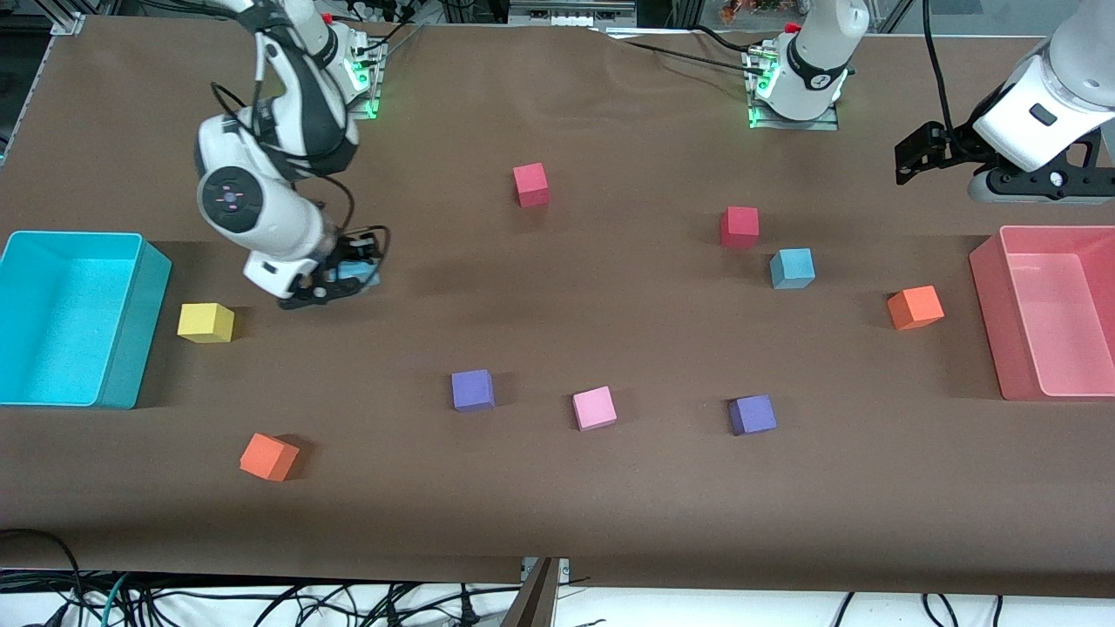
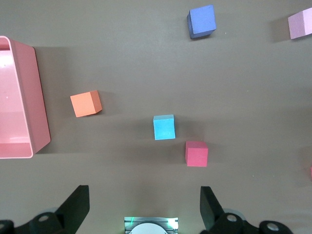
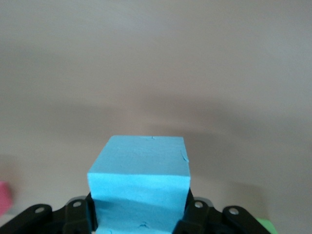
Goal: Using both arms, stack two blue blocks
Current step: 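Carry the light blue cube to mid-table and open the right gripper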
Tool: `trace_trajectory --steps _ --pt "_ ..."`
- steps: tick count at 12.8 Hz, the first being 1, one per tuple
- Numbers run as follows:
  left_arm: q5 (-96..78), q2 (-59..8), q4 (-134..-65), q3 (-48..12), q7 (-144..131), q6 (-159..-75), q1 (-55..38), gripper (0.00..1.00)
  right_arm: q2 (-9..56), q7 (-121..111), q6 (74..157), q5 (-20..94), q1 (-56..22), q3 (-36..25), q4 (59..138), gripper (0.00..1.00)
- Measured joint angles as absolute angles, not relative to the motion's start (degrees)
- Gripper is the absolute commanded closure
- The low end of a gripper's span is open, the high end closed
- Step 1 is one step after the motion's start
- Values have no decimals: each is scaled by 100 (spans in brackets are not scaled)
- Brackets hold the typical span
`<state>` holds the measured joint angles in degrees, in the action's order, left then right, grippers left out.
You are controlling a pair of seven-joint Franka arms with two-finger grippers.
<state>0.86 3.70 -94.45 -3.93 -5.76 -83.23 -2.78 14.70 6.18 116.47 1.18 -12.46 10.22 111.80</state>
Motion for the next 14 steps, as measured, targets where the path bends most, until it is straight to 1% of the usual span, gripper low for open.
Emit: trace_trajectory --steps 3,6,8,9,10,11,12,13,14 --pt "93 406 -9456 -383 -576 -8323 -278 0 2633 2218 11391 142 -2312 1042 9493 82" --pt "99 412 -9490 -373 -576 -8327 -278 0 4177 3635 11365 141 -3229 1031 7668 82" --pt "101 413 -9595 -350 -576 -8387 -278 0 5198 4166 11426 135 -3686 995 6594 82" --pt "101 413 -9650 -341 -576 -8451 -278 0 5565 4263 11573 128 -3803 979 6248 82" --pt "101 414 -9690 -338 -576 -8497 -278 0 5801 4280 11723 122 -3859 967 6018 82" --pt "102 414 -9728 -337 -576 -8524 -278 0 5908 4280 11763 119 -3862 961 5885 79" --pt "102 414 -9755 -337 -576 -8534 -278 0 5923 4280 11763 101 -3854 938 5825 66" --pt "102 414 -9770 -337 -576 -8543 -278 0 5921 4280 11753 66 -3846 921 5781 3" --pt "102 415 -9775 -337 -576 -8547 -278 0 5921 4280 11748 32 -3846 912 5765 0"
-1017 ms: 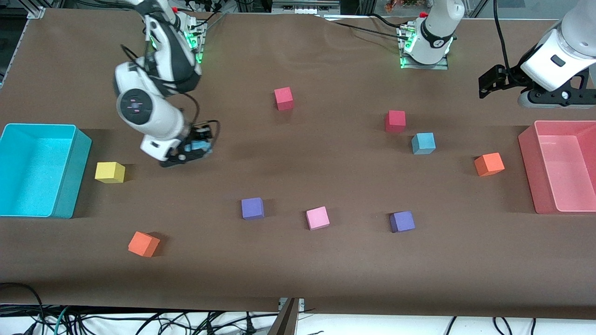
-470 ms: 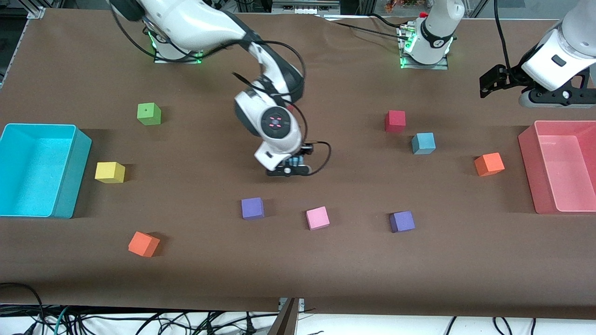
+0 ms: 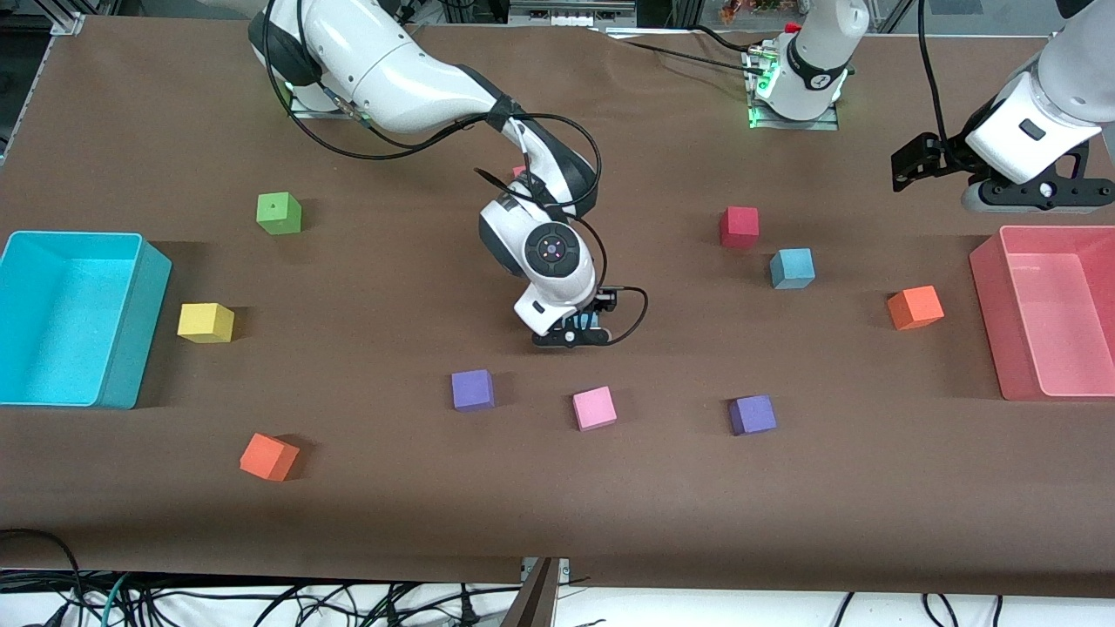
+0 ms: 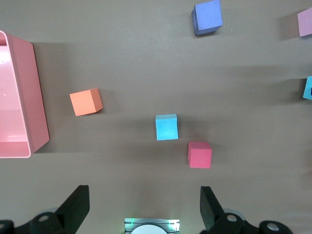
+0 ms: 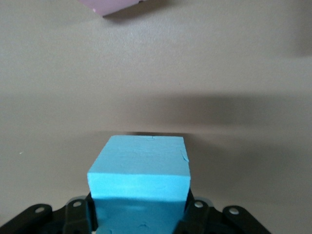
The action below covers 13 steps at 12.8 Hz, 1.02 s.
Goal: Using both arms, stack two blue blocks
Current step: 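Carry the light blue cube to mid-table and open the right gripper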
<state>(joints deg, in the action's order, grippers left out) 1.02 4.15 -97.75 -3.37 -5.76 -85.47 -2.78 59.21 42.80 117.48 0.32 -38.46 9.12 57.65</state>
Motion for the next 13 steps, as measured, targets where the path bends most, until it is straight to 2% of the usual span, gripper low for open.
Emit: trace_trajectory --steps 8,11,13 --pt "102 419 -9973 -332 -576 -8653 -278 0 5868 4233 11519 -268 -3883 908 5674 0" --pt "102 453 -9990 -316 -576 -8662 -276 0 5263 3431 10779 -270 -3737 892 5765 0" --pt "102 470 -10004 -309 -576 -8674 -267 0 4573 2723 10911 29 -3500 892 6533 0"
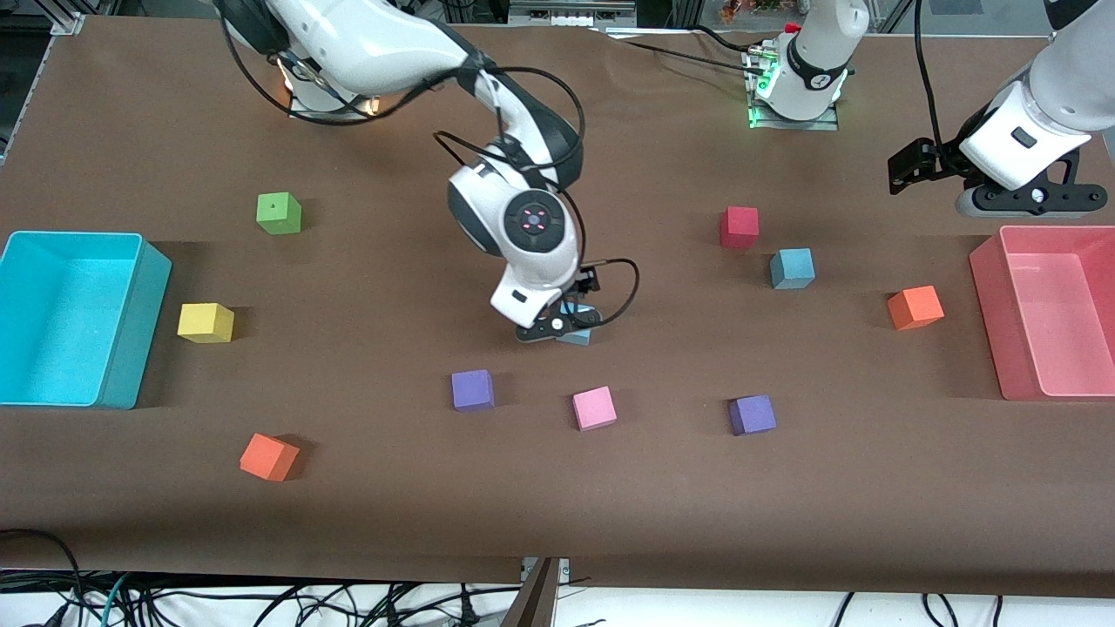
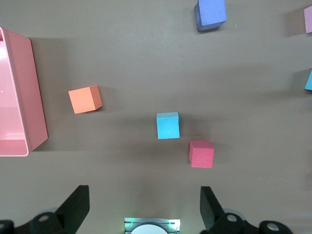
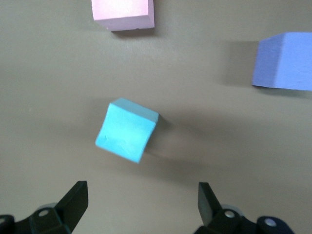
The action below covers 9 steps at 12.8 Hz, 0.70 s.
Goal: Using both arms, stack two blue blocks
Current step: 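Carry the light blue cube to mid-table and open the right gripper, then grasp the teal cube with the left gripper while the right gripper hovers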
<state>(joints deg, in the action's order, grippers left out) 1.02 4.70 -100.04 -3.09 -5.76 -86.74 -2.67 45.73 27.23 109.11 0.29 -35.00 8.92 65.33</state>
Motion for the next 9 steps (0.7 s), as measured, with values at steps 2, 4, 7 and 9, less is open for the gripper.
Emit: trace_trajectory --steps 2,4,7,9 --pt "102 467 -10106 -308 -576 -8874 -259 0 3917 1797 11818 652 -3269 892 7765 0" --pt "102 462 -10403 -309 -576 -9276 -258 0 3475 904 13052 1217 -3096 893 9043 0" --pt "102 448 -10777 -309 -576 -9775 -258 0 3092 -213 14294 1857 -2756 1079 10363 0" --pt "102 429 -10912 -310 -576 -9965 -258 0 2928 -827 14534 2196 -2338 1418 10744 0"
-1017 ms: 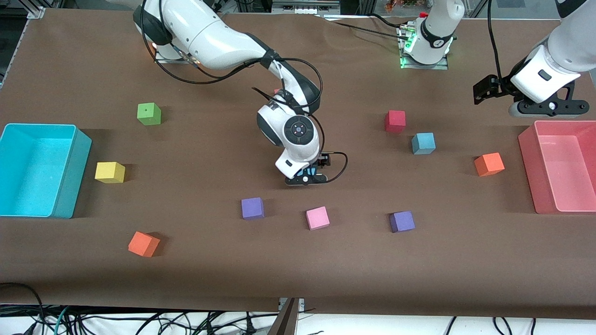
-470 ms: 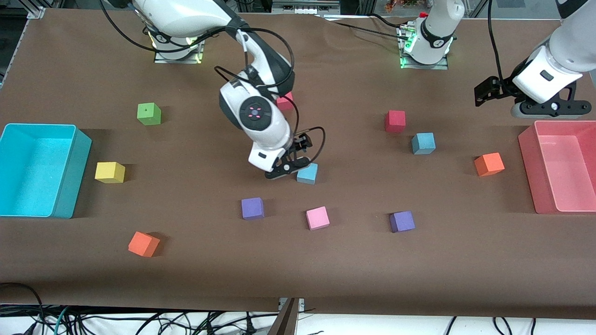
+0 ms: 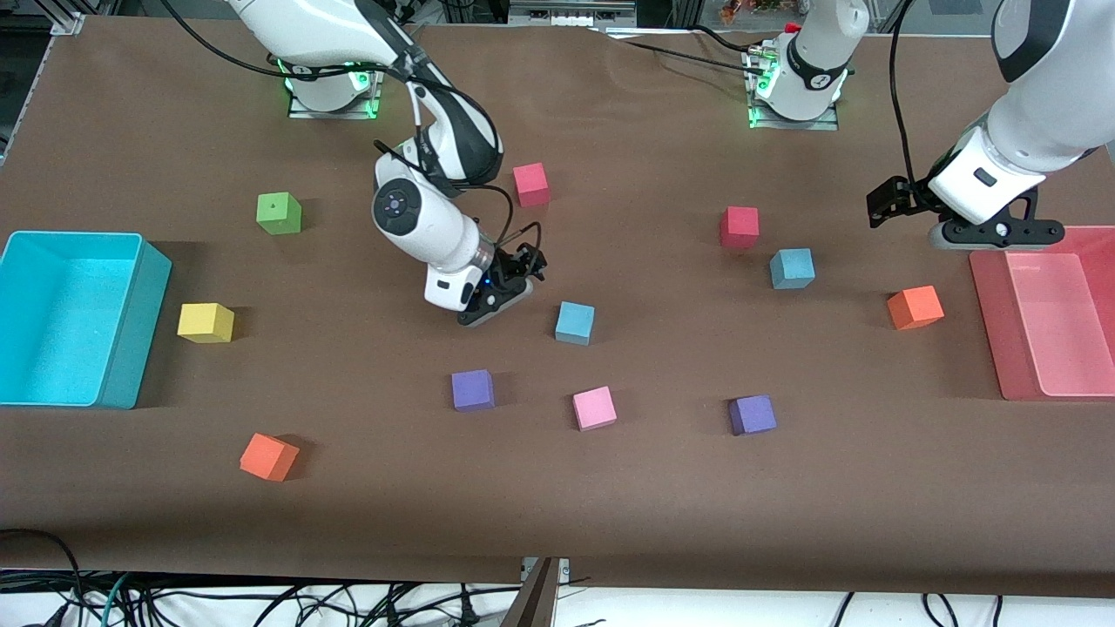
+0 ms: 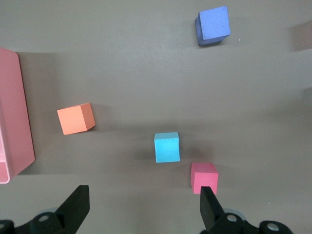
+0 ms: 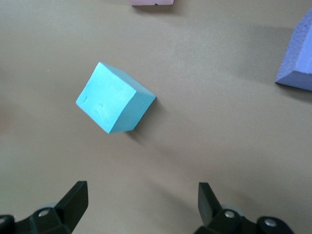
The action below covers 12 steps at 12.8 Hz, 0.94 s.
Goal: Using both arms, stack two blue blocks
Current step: 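Grasp the teal cube with the left gripper while the right gripper hovers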
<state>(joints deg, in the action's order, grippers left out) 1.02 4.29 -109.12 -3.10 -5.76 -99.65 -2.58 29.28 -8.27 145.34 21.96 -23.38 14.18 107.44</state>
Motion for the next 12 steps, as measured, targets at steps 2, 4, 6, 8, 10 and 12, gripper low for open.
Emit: trace_trajectory --steps 2,4,6,8,10,12 --pt "102 423 -11013 -310 -576 -10101 -258 0 2844 -1356 14714 2355 -1979 1694 10942 0" --pt "102 423 -11052 -313 -576 -10171 -258 0 2911 -1809 15254 2461 -1869 1821 11127 0" --pt "102 409 -11333 -320 -576 -10613 -258 0 3143 -1986 15817 2487 -1871 1948 11224 0" --pt "102 300 -12022 -326 -576 -11582 -259 0 3339 -2086 16023 2487 -1872 2025 11173 0" --pt "102 59 -12575 -343 -576 -12611 -265 0 3347 -2101 15724 2543 -1873 2030 11006 0" --pt "102 -250 -13043 -357 -576 -13503 -265 0 3344 -2333 15290 3138 -1872 2027 10777 0"
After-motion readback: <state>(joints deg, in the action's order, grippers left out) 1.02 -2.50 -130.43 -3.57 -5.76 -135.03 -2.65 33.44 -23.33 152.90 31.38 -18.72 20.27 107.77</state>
